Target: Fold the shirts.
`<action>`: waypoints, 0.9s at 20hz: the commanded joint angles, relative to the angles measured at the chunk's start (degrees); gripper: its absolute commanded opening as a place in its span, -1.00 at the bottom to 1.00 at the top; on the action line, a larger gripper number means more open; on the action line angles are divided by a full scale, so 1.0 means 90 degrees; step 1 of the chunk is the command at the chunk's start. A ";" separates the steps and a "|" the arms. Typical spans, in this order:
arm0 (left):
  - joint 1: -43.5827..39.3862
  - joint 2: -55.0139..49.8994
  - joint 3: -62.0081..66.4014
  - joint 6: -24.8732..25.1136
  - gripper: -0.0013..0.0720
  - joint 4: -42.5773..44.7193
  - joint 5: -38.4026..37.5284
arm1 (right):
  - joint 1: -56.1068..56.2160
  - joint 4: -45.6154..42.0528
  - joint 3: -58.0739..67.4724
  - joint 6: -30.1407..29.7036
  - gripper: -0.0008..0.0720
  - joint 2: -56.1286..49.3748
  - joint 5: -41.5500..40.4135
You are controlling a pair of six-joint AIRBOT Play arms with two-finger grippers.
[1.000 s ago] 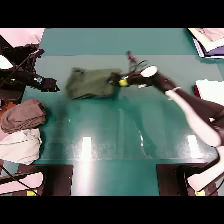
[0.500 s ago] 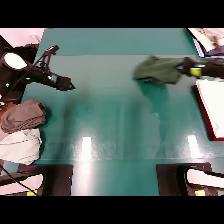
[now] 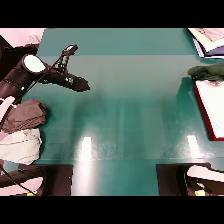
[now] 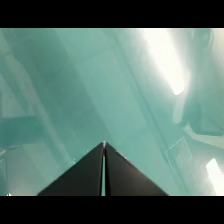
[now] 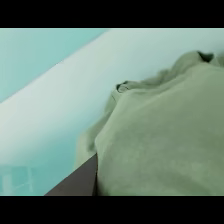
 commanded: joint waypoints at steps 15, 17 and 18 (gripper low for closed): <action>-0.0083 -0.0010 0.0005 0.0041 -0.89 0.0044 0.0051 | -0.1382 -0.3257 0.0027 0.1224 -0.90 0.0918 0.3041; -0.0083 -0.0007 0.0005 0.0041 -0.89 0.0044 0.0049 | -0.1668 -0.3517 -0.0478 0.1241 0.17 0.1168 0.3021; -0.0083 -0.0007 0.0005 0.0041 -0.89 0.0044 0.0046 | -0.1838 -0.3521 -0.0680 0.1243 0.63 0.1263 0.3014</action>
